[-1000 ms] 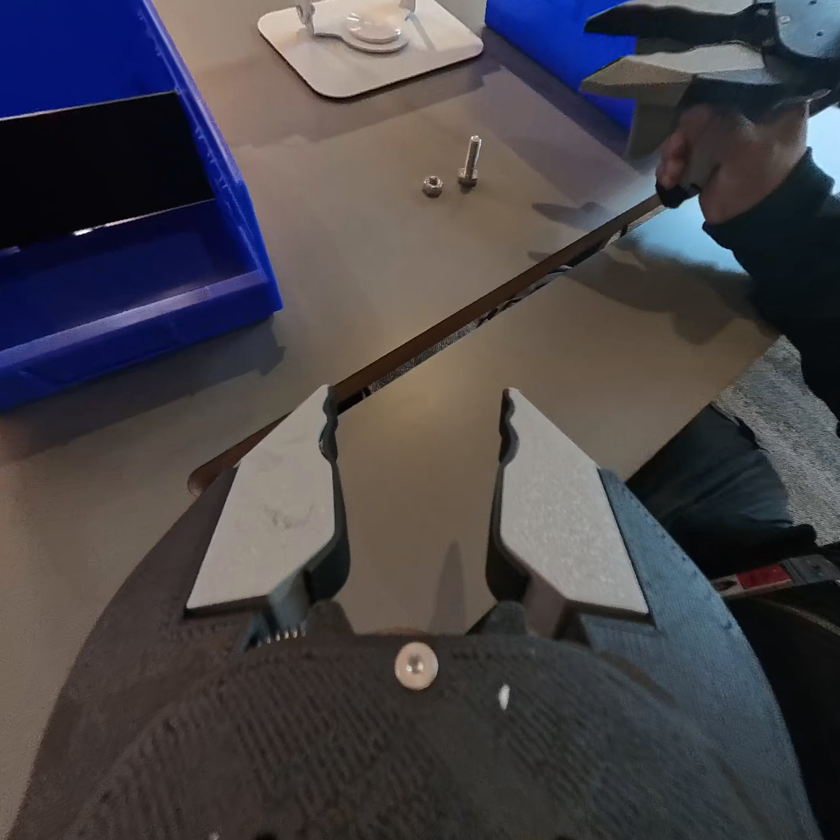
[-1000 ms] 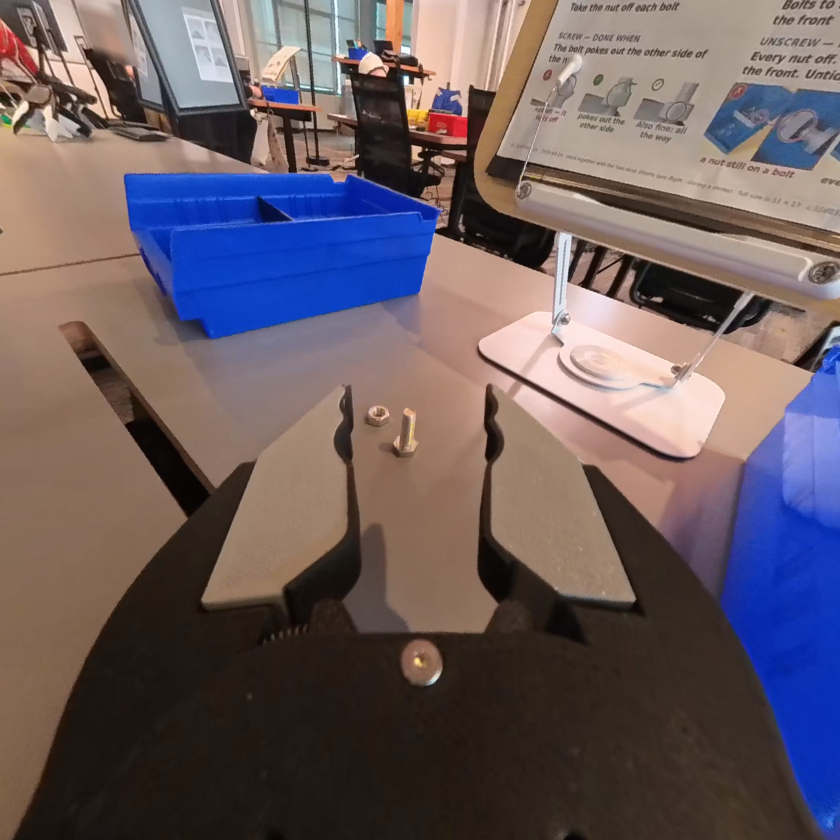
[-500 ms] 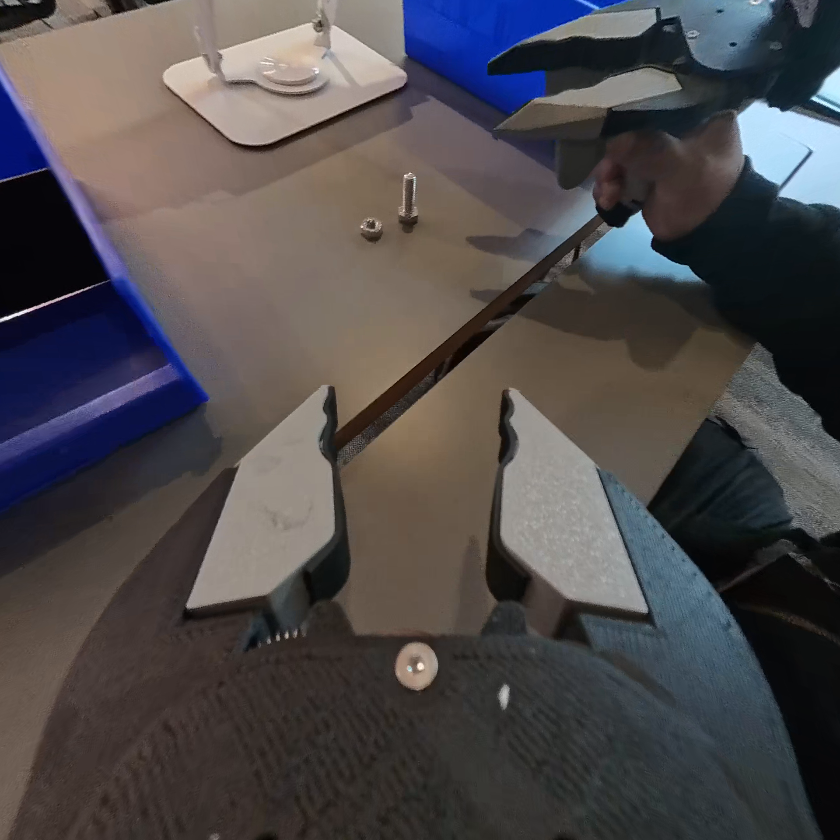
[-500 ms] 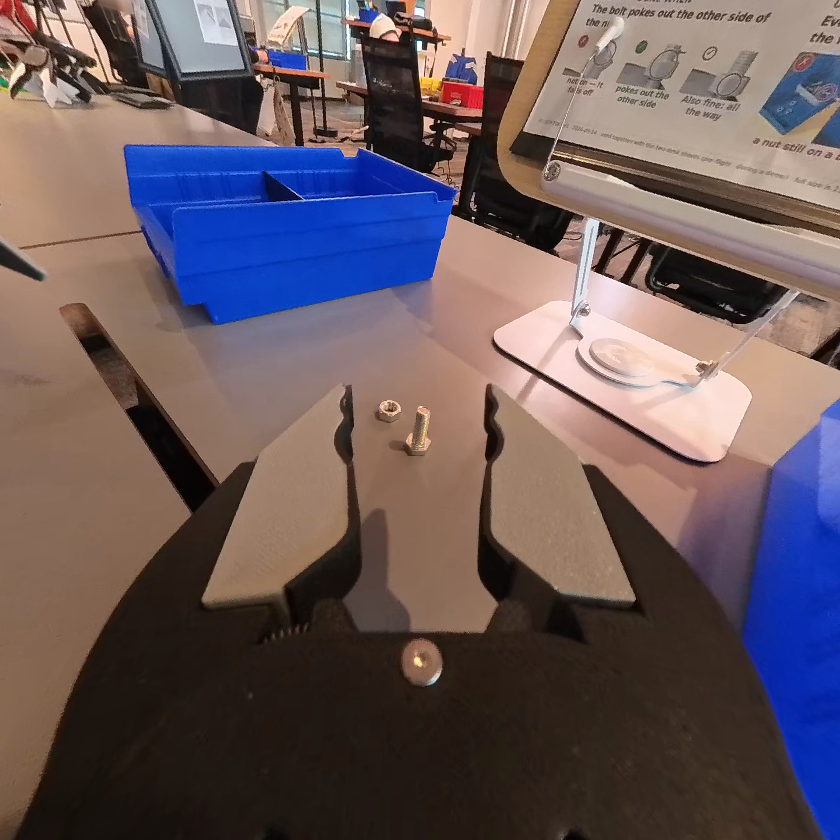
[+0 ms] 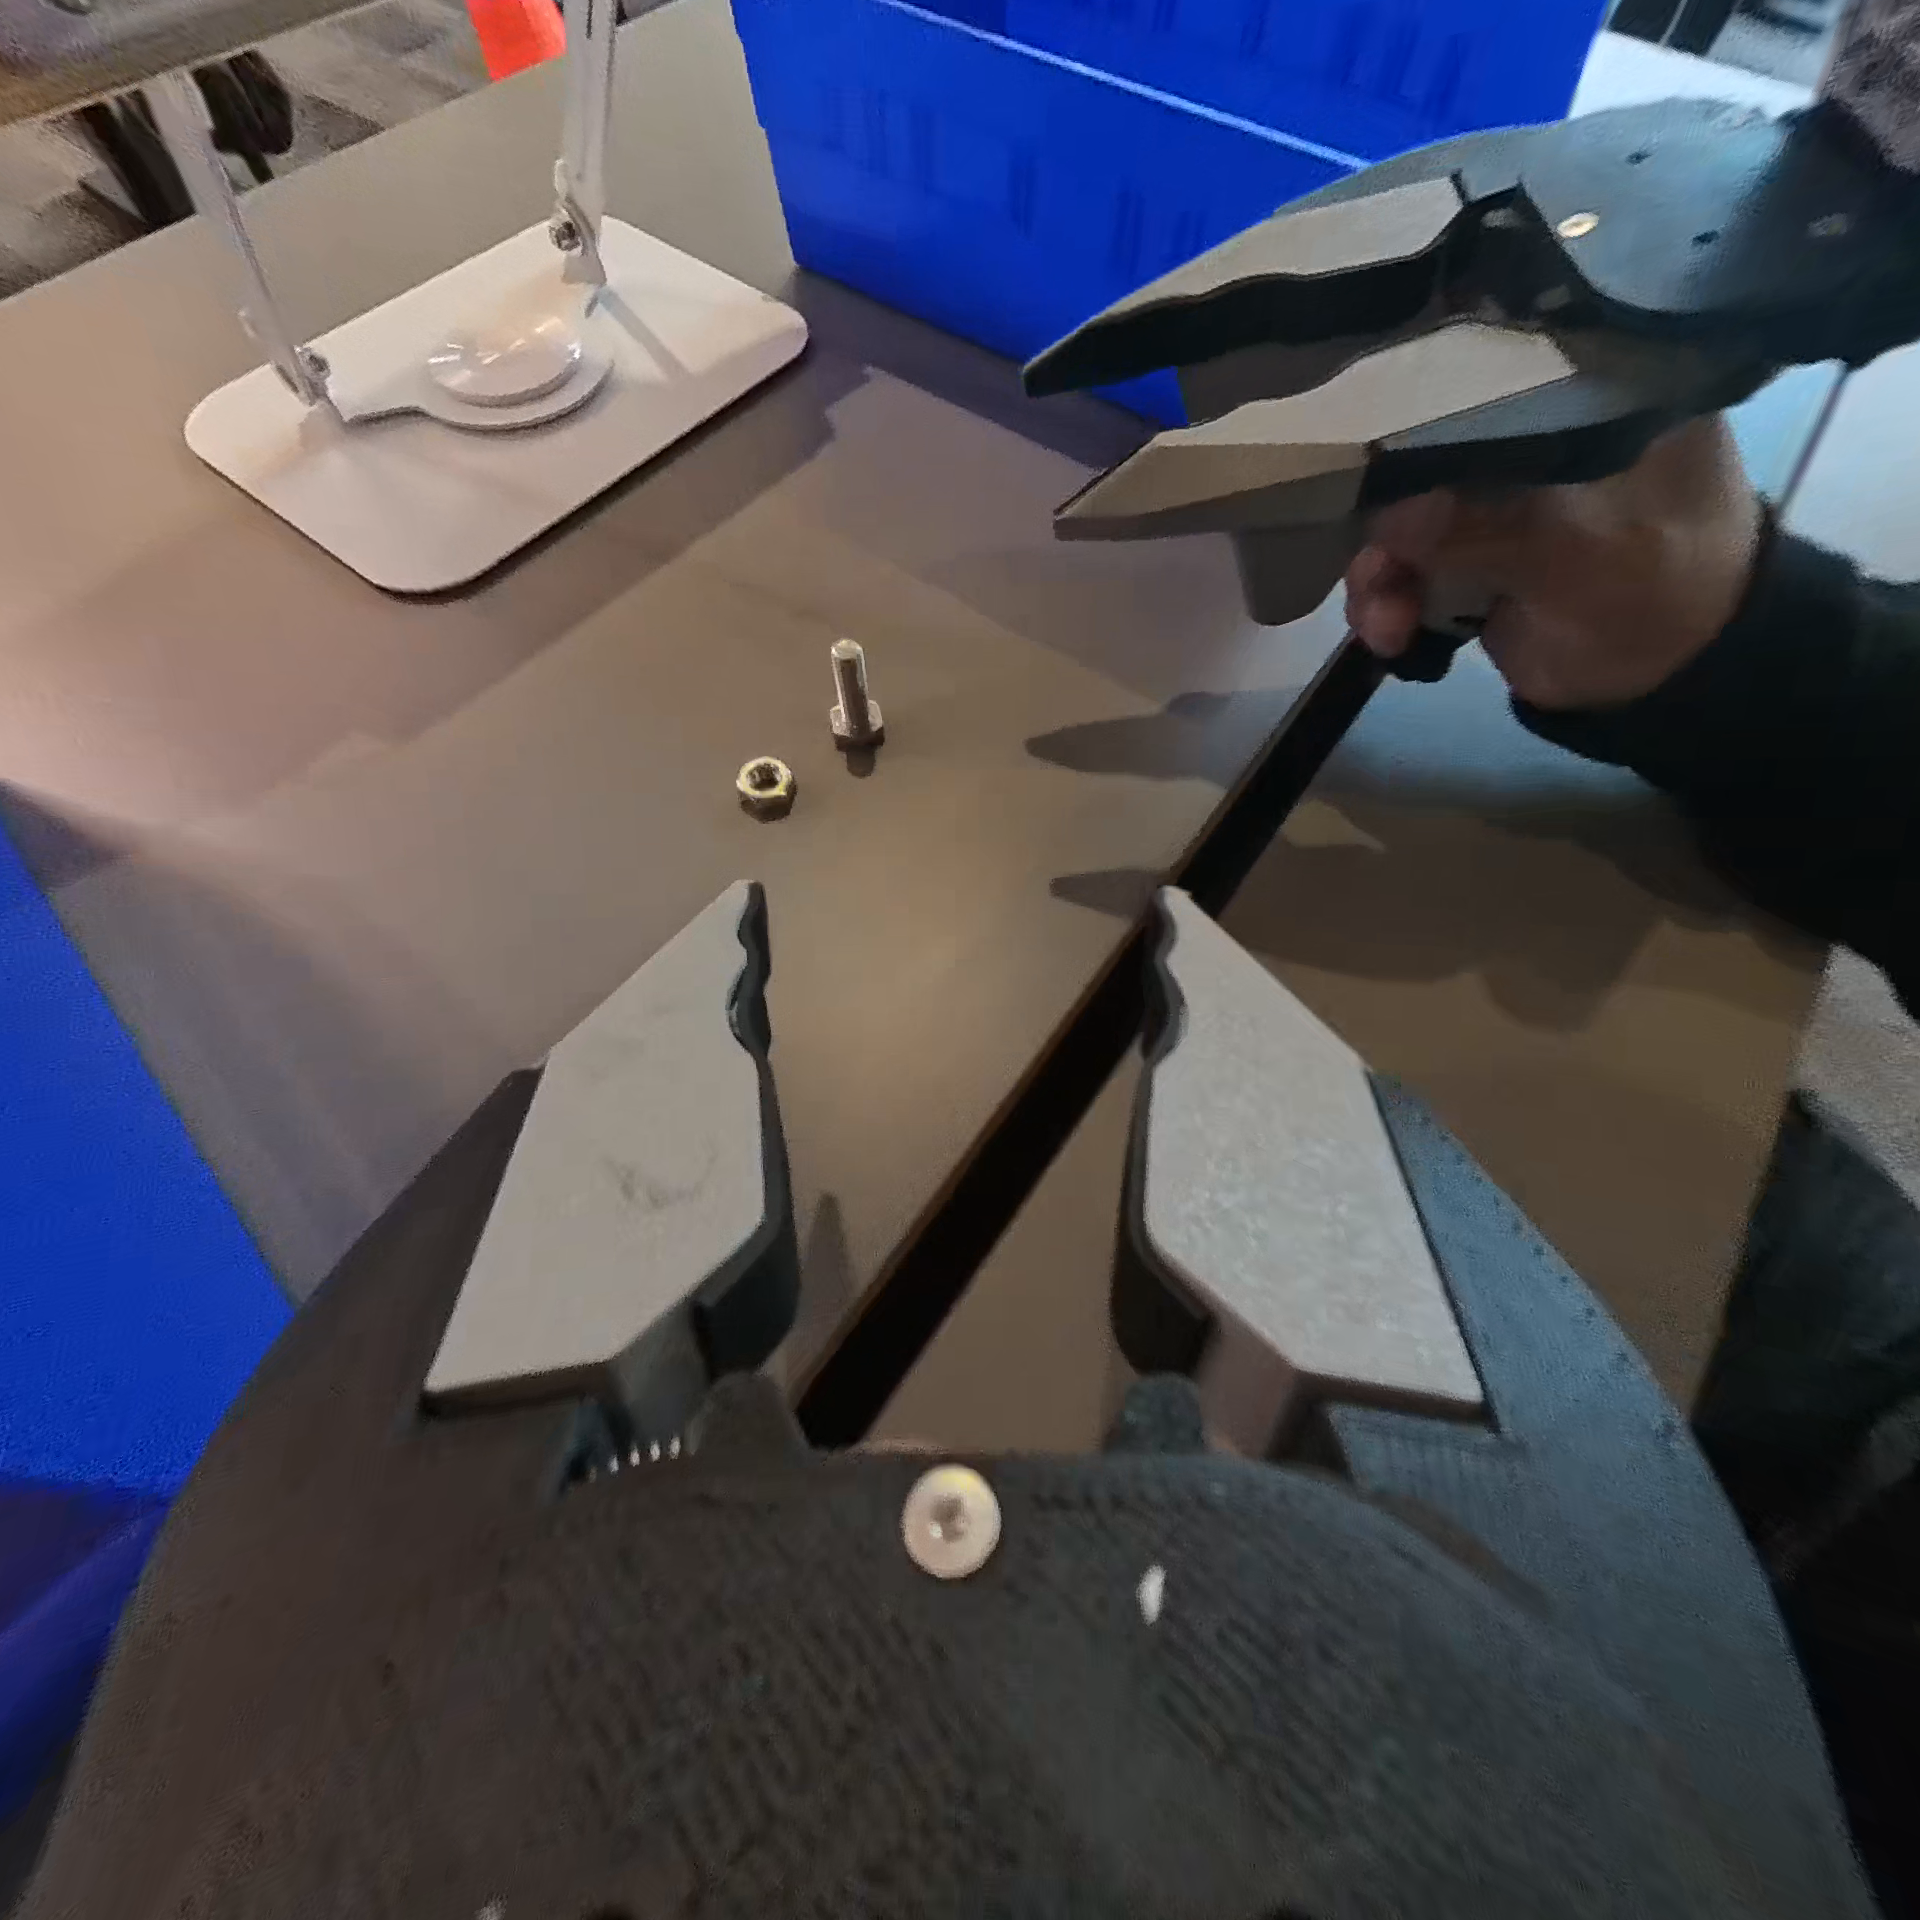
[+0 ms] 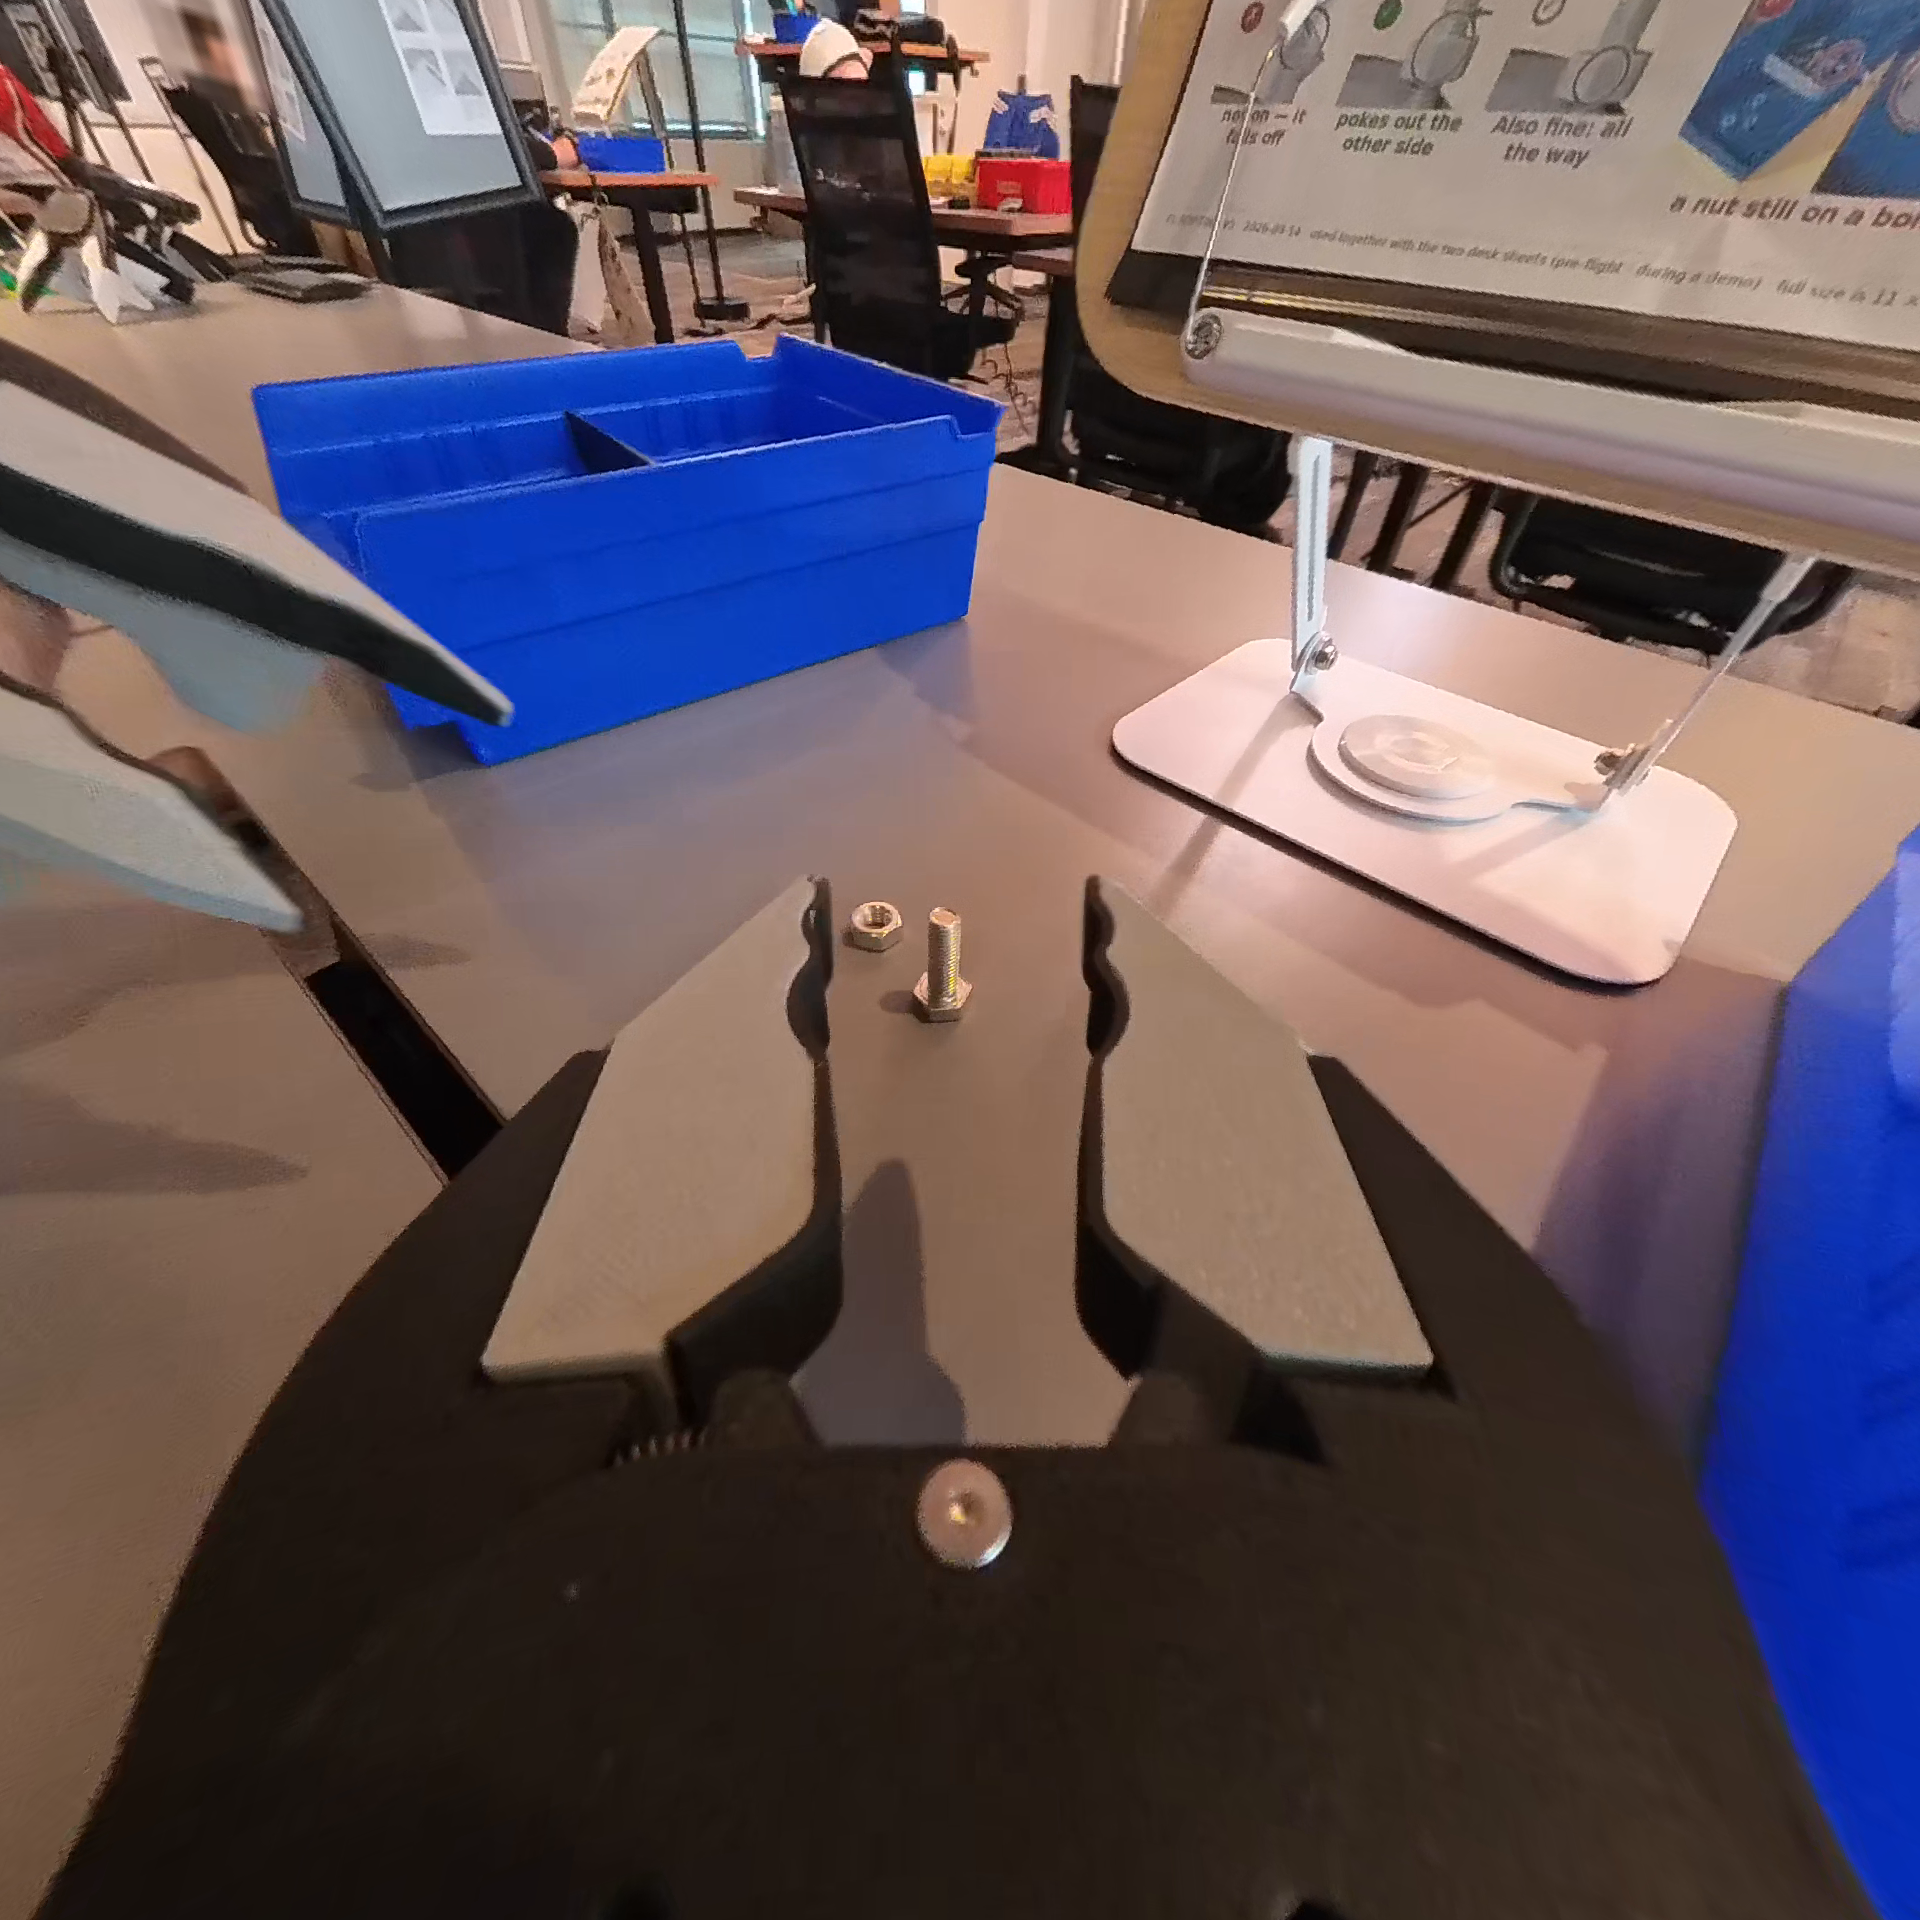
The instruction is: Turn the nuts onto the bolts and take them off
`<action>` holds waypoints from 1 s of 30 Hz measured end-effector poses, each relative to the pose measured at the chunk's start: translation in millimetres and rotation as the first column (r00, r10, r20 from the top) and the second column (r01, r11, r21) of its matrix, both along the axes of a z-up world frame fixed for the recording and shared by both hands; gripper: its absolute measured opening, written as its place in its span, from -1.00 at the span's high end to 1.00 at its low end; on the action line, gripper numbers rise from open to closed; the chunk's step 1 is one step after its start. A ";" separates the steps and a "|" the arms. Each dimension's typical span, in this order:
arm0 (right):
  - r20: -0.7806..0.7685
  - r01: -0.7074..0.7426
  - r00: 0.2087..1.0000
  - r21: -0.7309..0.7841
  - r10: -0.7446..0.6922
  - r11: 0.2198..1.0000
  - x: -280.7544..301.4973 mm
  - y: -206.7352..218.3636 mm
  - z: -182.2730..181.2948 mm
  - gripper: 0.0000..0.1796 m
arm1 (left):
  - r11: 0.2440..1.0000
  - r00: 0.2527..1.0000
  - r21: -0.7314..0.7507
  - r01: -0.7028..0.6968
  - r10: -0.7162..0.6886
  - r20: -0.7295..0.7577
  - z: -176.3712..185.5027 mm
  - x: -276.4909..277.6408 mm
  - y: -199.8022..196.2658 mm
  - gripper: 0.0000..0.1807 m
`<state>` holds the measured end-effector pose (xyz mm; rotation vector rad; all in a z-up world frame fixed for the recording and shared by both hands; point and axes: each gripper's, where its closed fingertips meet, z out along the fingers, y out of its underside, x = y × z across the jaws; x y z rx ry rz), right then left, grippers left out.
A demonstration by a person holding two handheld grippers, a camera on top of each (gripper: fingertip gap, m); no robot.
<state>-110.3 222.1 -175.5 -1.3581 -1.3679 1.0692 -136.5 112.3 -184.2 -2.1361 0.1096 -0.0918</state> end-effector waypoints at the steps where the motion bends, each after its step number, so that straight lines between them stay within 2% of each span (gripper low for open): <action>1: -0.004 0.004 1.000 -0.006 -0.004 1.000 0.5 2.6 1.0 0.52 | 1.000 1.000 -0.011 0.003 -0.004 -0.016 -2.8 -2.5 6.3 0.22; 8: 0.007 0.030 1.000 -0.024 -0.030 0.999 -8.4 31.2 4.0 0.55 | 1.000 1.000 0.001 -0.013 0.013 0.002 -16.3 -30.8 44.4 0.22; 13: 0.048 0.006 0.999 0.079 -0.010 0.997 -32.0 37.3 7.8 0.52 | 1.000 0.998 0.000 -0.001 0.001 0.060 -33.0 -40.9 60.7 0.23; 18: 0.073 -0.060 0.996 0.049 0.056 0.997 -48.6 36.8 1.0 0.51 | 0.997 0.994 -0.081 0.010 -0.019 -0.107 -55.7 -55.4 73.2 0.25; 20: 0.082 -0.105 0.991 0.006 0.104 0.994 -47.1 28.7 -1.2 0.51 | 0.997 0.993 -0.064 0.034 -0.041 -0.112 -59.2 -51.7 75.1 0.31; 23: 0.081 -0.092 0.993 0.057 0.087 0.994 -44.1 30.9 2.5 0.51 | 0.995 0.981 -0.080 0.058 -0.072 -0.180 -64.9 -50.8 74.3 0.40; 30: 0.065 -0.101 0.993 0.028 0.099 0.995 -40.0 30.7 6.2 0.52 | 0.985 0.985 -0.149 0.089 -0.109 -0.132 -82.2 -49.7 83.7 0.39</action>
